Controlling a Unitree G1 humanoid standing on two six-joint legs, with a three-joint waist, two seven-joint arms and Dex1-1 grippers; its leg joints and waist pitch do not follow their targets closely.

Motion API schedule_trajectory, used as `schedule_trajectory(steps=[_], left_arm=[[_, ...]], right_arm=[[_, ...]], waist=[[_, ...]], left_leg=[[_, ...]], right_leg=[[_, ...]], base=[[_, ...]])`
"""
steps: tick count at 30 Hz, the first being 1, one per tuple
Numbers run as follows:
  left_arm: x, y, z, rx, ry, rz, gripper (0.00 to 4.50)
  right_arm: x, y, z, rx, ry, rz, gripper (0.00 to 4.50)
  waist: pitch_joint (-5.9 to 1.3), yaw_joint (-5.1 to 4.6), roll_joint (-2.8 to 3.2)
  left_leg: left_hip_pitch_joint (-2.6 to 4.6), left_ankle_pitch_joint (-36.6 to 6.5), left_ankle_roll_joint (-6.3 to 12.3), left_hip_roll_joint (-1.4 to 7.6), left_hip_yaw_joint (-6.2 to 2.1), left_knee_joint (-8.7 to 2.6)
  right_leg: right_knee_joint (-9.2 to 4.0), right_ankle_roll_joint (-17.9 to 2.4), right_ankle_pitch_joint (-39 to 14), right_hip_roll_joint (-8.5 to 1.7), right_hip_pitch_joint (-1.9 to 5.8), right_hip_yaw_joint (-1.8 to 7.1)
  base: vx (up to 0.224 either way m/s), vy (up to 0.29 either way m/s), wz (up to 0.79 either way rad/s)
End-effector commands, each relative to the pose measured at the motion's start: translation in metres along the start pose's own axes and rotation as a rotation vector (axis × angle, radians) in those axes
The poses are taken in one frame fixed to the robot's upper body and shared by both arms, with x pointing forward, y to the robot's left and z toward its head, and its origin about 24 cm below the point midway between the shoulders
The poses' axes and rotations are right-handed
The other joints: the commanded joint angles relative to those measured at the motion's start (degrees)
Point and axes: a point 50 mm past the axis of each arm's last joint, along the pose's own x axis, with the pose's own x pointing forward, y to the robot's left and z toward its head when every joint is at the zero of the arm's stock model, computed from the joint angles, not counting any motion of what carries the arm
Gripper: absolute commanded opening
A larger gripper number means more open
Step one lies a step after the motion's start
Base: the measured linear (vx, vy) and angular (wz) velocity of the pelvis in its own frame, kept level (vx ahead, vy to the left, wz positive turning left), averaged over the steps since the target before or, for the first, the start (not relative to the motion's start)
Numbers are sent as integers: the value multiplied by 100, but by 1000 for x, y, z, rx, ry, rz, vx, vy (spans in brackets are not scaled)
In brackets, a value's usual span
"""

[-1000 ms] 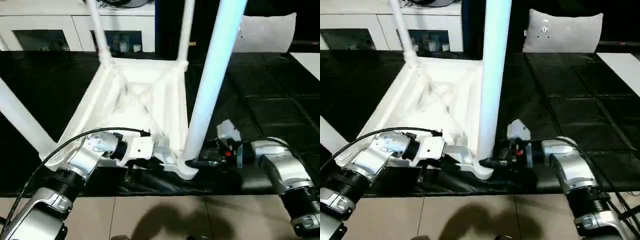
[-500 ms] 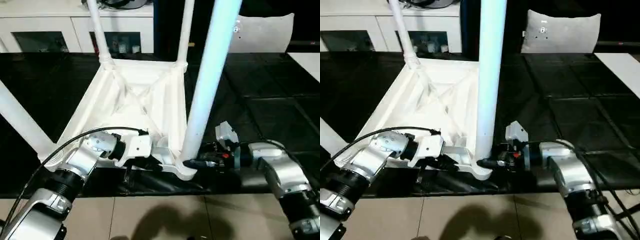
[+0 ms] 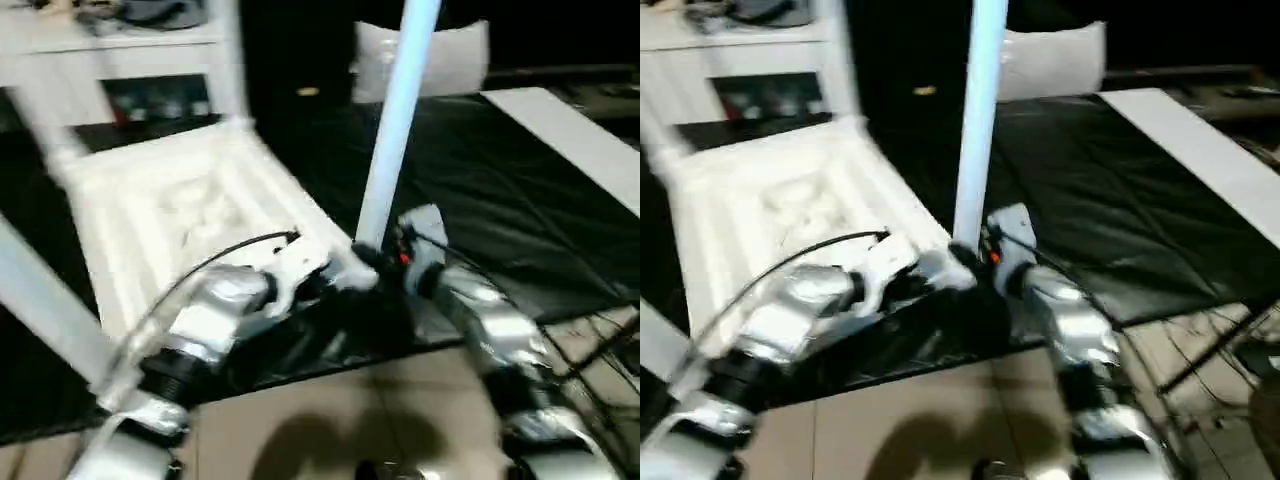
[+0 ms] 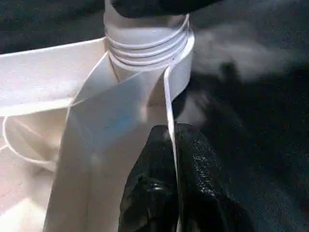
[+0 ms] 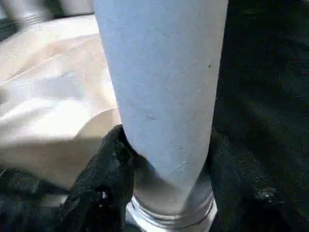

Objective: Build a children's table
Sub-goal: Rotate leg to tighten

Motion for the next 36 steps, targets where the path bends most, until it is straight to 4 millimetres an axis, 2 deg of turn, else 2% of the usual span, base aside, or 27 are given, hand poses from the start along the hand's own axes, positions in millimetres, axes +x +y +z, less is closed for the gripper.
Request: schedule_trajectory(steps=[1, 2, 3, 5, 7, 8, 9, 10, 11, 12, 13, 14, 15, 16, 17, 19, 21, 22, 24, 26, 27, 30, 31, 32, 34, 36], left_arm=[[18, -26, 34, 61, -112, -94, 0], [19, -26, 35, 65, -109, -78, 0], [18, -25, 34, 81, -93, -67, 0], [17, -22, 31, 96, -73, -57, 0], [13, -18, 25, 111, -48, -49, 0], [11, -15, 22, 118, -36, -45, 0], [7, -10, 16, 133, -18, -45, 0], [5, -9, 14, 139, -13, -48, 0], [4, -8, 13, 144, -10, -51, 0], [1, -5, 8, 161, 3, -62, 0], [-1, -3, 5, 174, 10, -73, 0], [-2, -2, 3, 181, 10, -83, 0], [-4, -2, 1, 189, 11, -95, 0], [-8, 0, -3, 209, 14, -127, 0], [-10, 0, -5, 223, 13, -148, 0], [-12, 0, -8, 233, 14, -172, 0], [-18, -1, -14, 258, 21, -266, 0], [-22, -2, -18, 283, 30, -327, 0], [-28, -2, -22, 333, 51, -419, 0], [-30, -2, -23, 347, 58, -441, 0], [-35, -1, -24, 383, 62, -517, 0], [-39, -2, -25, 410, 69, -585, 0], [-42, -3, -25, 441, 77, -637, 0], [-42, -3, -25, 441, 77, -637, 0], [-43, -4, -24, 479, 70, -679, 0], [-44, -7, -24, 493, 63, -721, 0]], right_arm=[[11, 9, -1, 50, 0, -19, 192], [11, 9, -1, 46, -3, -28, 192], [11, 8, -1, 43, -4, -36, 248], [9, 6, 0, 46, -15, -25, 264], [3, 1, 1, 40, -39, 0, 284], [-1, -1, 2, 34, -52, 15, 296], [-8, -9, 3, 20, -72, 38, 304], [-11, -12, 3, 15, -79, 43, 310], [-13, -14, 4, 9, -86, 49, 317], [-22, -21, 7, -14, -110, 79, 328], [-27, -25, 9, -34, -119, 102, 340], [-30, -27, 9, -49, -118, 117, 349], [-34, -28, 10, -70, -116, 137, 362], [-43, -32, 10, -119, -92, 191, 362], [-47, -34, 9, -140, -76, 219, 372], [-51, -35, 9, -163, -62, 251, 393], [-63, -37, 10, -218, -23, 369, 393], [-69, -37, 12, -249, -5, 428, 393], [-75, -39, 14, -309, 19, 499, 393], [-75, -40, 15, -328, 26, 513, 393], [-79, -39, 17, -352, 48, 591, 393], [-81, -36, 18, -358, 69, 665, 393], [-83, -33, 18, -350, 93, 728, 367], [-83, -33, 18, -350, 93, 728, 358], [-85, -29, 16, -339, 129, 800, 353], [-84, -26, 16, -323, 140, 843, 315]], waist=[[-306, -18, 34], [-318, -28, 23], [-333, -9, 23], [-350, 11, 12], [-384, 82, -2], [-392, 149, 2], [-399, 193, -28], [-398, 264, -36], [-412, 297, -8], [-451, 327, -7], [-475, 395, -19], [-461, 415, -25], [-462, 461, 7], [-453, 509, 19], [-442, 530, 2], [-422, 567, 36], [-410, 598, 17], [-408, 620, 32], [-394, 641, 21], [-383, 642, 20], [-380, 658, 1], [-382, 692, 14], [-396, 717, 16], [-397, 728, -6], [-412, 788, 4], [-422, 827, 1]], left_leg=[[-18, -2507, 247, -72, 54, -446], [-52, -2386, 304, -83, 57, -444], [-113, -2150, 352, -70, 60, -462], [-121, -2000, 388, -72, 73, -459], [-130, -1634, 445, -62, 106, -445], [-95, -1447, 506, -50, 137, -436], [-144, -1274, 575, -65, 153, -422], [-97, -1245, 645, -52, 175, -415], [-103, -1128, 656, -61, 171, -406], [-198, -766, 720, -53, 156, -402], [-203, -441, 805, -54, 172, -364], [-213, -375, 838, -60, 179, -360], [-202, -314, 884, -65, 184, -345], [-188, -390, 882, -69, 194, -352], [-197, -452, 868, -73, 201, -353], [-162, -721, 746, -56, 210, -379], [-155, -923, 650, -58, 209, -394], [-150, -989, 632, -42, 204, -408], [-138, -1149, 593, -38, 204, -420], [-128, -1225, 567, -43, 204, -422], [-102, -1307, 537, -52, 213, -421], [-103, -1235, 530, -31, 206, -434], [-104, -1202, 541, -23, 206, -433], [-108, -1182, 561, -17, 206, -437], [-101, -1022, 591, 3, 216, -428], [-103, -945, 586, 12, 222, -426]], right_leg=[[-494, -274, -3118, -184, 303, 43], [-477, -306, -3069, -198, 326, 62], [-426, -426, -2847, -218, 346, 127], [-383, -542, -2657, -220, 341, 172], [-311, -776, -2238, -221, 326, 252], [-273, -921, -2015, -211, 291, 293], [-221, -972, -1902, -190, 312, 319], [-221, -974, -1993, -174, 259, 351], [-200, -1009, -1893, -179, 277, 366], [-114, -1072, -1550, -184, 352, 377], [-60, -1135, -1174, -175, 342, 396], [-44, -1183, -1070, -170, 334, 409], [-23, -1226, -949, -156, 330, 414], [-34, -1226, -1055, -155, 330, 409], [-43, -1184, -1147, -150, 338, 411], [-90, -1072, -1548, -144, 305, 408], [-123, -929, -1857, -142, 315, 403], [-124, -913, -1890, -144, 304, 416], [-128, -896, -1990, -142, 289, 420], [-148, -842, -2140, -148, 281, 409], [-182, -769, -2404, -151, 276, 399], [-162, -776, -2362, -153, 275, 410], [-140, -815, -2257, -149, 287, 413], [-134, -831, -2214, -145, 288, 414], [-80, -955, -1914, -142, 286, 430], [-58, -1008, -1804, -156, 294, 441]], base=[[0, 0, 0], [0, 0, 0], [0, 0, 0], [0, 0, 0], [0, 0, 0], [0, 0, 0], [0, 0, 0], [52, -35, 10], [52, -35, 10], [0, 0, 0], [0, 0, 0], [0, 0, 0], [0, 0, 0], [0, 0, 0], [0, 0, 0], [0, 0, 0], [0, 0, 0], [0, 0, 0], [0, 0, 0], [0, 0, 0], [0, 0, 0], [0, 0, 0], [0, 0, 0], [0, 0, 0], [0, 0, 0], [0, 0, 0]])
